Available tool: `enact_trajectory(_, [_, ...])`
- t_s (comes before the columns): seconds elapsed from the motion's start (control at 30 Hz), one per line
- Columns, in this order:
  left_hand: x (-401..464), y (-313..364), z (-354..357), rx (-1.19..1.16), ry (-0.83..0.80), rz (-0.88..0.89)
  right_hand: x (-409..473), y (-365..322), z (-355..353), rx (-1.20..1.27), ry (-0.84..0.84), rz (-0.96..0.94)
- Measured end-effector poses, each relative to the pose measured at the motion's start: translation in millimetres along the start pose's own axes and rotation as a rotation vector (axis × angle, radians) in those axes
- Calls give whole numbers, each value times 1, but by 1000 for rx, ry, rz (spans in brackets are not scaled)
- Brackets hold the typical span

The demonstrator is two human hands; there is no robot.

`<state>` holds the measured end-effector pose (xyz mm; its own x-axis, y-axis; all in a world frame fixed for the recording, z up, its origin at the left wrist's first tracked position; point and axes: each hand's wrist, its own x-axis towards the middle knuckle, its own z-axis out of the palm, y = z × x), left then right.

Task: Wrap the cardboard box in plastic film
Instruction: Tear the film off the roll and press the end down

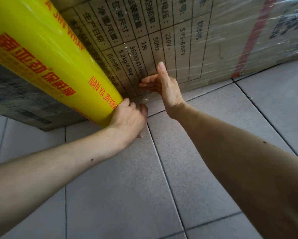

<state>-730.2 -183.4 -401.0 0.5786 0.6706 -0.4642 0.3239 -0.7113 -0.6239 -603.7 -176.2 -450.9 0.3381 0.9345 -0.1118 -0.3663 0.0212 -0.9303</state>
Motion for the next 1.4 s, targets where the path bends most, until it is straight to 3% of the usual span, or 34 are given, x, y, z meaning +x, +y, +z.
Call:
enact_trajectory(0.23, [5, 9, -2, 18, -62, -66, -11, 16, -5, -62, 2, 67])
enact_trajectory(0.43, [5, 10, -2, 48, -150, -7, 1, 18, -6, -123, 2, 91])
enact_trajectory(0.63, [17, 17, -5, -54, -116, -94, -7, 25, -14, -170, -60, 121])
enact_trajectory(0.8, [21, 17, 4, 29, -176, 38, -2, 27, -11, -212, -88, 173])
enact_trajectory(0.93, [15, 17, 2, -20, -119, 57, -7, 23, -14, -205, -121, 130])
enact_trajectory(1.0, [2, 14, 0, -118, 28, 95, -15, 12, -10, -218, -164, 68])
enact_trajectory(1.13, [-48, -8, 21, -373, 574, 213, -33, -18, 14, -404, -364, -154])
enact_trajectory(1.17, [-62, -14, 27, -456, 609, 211, -36, -25, 20, -460, -384, -194])
enact_trajectory(1.27, [-105, -35, 39, -885, 390, 88, -41, -47, 44, -614, -468, -272])
enact_trajectory(1.33, [-113, -48, 53, -1165, 154, -202, -38, -53, 58, -716, -507, -253])
enact_trajectory(1.4, [-109, -67, 63, -1399, 73, -419, -35, -57, 70, -798, -498, -186])
